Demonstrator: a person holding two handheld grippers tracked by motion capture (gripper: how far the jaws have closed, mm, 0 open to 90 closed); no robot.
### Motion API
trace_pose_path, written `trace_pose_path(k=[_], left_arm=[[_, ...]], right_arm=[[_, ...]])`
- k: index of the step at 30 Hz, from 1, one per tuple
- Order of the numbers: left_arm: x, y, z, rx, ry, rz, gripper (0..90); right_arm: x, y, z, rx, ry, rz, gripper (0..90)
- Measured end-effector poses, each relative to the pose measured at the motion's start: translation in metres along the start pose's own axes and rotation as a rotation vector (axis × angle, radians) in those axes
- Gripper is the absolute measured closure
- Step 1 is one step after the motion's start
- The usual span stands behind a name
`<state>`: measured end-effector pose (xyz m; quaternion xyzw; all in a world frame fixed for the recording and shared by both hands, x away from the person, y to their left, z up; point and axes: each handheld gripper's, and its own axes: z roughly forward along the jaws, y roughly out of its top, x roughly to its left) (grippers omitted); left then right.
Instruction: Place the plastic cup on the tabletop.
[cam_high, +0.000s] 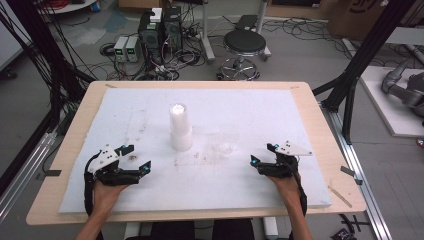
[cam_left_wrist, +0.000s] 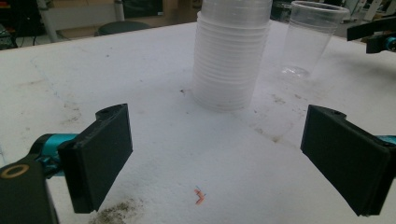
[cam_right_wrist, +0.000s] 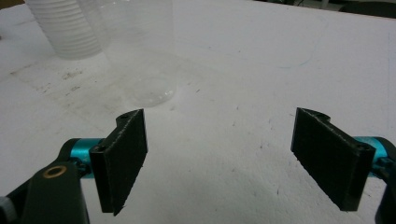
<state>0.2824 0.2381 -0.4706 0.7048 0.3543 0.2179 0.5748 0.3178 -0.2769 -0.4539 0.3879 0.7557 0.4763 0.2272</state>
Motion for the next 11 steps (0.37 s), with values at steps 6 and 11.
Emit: trace_pose_path(k=[6, 11], left_arm=[[0.0001, 0.0001, 0.0002, 0.006, -0.002, 0.006, 8.9], [-0.0004, -0.0002, -0.0002, -0.001, -0.001, 0.01, 8.9]], right_arm=[[-0.0006, 0.0002, 0.0006, 0.006, 0.007, 0.01, 18.7], [0.0013, 0.0, 0.0002, 0.002, -0.004, 0.003, 18.7]])
